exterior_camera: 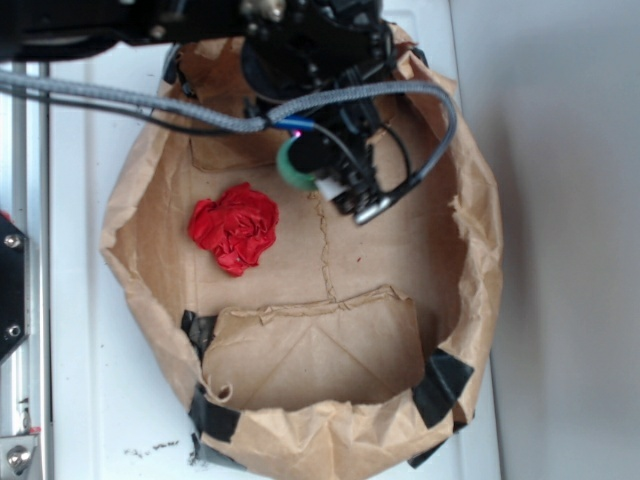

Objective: Grab the green ball.

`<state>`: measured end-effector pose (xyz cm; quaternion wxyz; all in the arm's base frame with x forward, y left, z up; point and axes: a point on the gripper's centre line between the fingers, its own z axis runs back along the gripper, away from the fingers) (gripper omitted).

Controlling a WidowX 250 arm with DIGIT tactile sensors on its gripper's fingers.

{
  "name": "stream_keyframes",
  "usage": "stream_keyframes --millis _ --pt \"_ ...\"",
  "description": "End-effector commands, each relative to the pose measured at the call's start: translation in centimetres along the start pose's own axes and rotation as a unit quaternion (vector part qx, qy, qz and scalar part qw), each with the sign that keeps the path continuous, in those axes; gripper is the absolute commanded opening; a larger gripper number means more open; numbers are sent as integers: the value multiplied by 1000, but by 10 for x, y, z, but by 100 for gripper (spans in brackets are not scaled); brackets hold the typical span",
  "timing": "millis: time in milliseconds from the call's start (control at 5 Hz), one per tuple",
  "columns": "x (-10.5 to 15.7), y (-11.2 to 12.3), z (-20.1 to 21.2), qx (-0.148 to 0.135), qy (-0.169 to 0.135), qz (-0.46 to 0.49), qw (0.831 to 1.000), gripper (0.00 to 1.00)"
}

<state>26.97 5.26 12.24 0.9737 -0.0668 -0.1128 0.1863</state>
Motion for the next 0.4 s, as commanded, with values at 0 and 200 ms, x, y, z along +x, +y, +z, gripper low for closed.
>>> stream_keyframes --millis 0,200 --pt "-4 -29 31 80 -12 -54 995 0" --pt "-7 -32 33 108 -43 -36 993 0"
